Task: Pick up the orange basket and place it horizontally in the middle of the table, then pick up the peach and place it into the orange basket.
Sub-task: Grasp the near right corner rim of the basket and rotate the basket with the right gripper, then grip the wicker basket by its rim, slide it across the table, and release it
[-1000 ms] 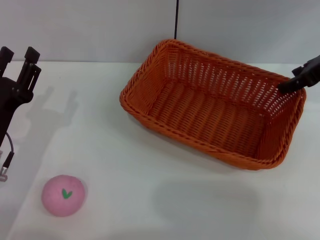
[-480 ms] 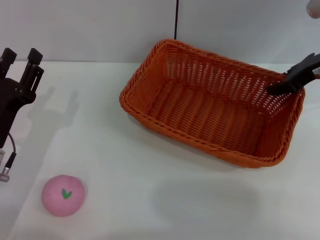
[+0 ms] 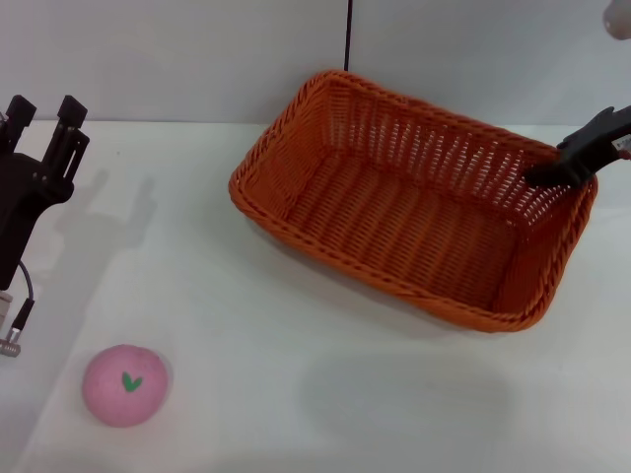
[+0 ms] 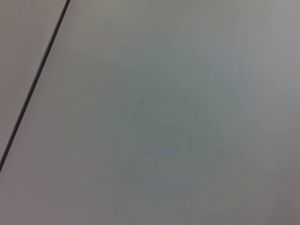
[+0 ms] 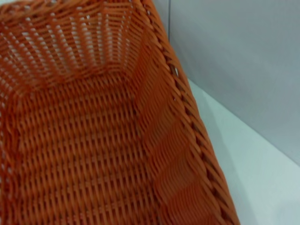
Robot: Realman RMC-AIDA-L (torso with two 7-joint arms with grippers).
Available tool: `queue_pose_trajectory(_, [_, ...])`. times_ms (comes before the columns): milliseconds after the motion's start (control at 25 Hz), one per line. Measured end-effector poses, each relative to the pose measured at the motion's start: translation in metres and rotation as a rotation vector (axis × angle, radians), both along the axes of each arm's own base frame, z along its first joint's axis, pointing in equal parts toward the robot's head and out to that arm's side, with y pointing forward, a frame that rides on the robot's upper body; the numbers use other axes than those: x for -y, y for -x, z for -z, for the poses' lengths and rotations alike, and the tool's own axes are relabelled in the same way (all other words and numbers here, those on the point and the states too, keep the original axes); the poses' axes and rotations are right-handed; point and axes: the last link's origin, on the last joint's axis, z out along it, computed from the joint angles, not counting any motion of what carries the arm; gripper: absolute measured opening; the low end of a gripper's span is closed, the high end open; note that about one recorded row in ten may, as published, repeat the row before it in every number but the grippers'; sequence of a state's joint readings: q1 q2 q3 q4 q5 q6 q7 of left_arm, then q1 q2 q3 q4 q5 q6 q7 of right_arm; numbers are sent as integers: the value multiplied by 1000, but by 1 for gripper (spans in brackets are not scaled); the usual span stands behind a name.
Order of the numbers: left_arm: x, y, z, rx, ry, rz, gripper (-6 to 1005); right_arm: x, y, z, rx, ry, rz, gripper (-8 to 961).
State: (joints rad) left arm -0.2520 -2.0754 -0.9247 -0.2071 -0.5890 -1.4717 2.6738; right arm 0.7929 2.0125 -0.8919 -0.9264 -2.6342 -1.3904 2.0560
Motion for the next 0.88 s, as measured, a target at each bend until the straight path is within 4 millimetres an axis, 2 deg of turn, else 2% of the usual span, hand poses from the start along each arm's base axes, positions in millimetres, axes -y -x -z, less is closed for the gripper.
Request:
queue_pose_trajectory(280, [-1,0,0,-1,1,-2,650,12,9,-19,-122,-46,-62,227])
queue_pose_trajectory(400, [-1,0,0,-2,1,-2,650,21,13,-37,-182,-92,-124,213])
queue_pose_trajectory(520, [-1,0,-1,-2,0,-1,650,26,14,-45,-192,-106,-169,200])
queue_pose_trajectory(600, [-1,0,-1,-2,0,-1,650,30,13,-60,-195,-138,-226,191])
queue_pose_trajectory(880, [-1,0,-1,-1,-2,1,650,35,18,-78,-266,-152,-338,184])
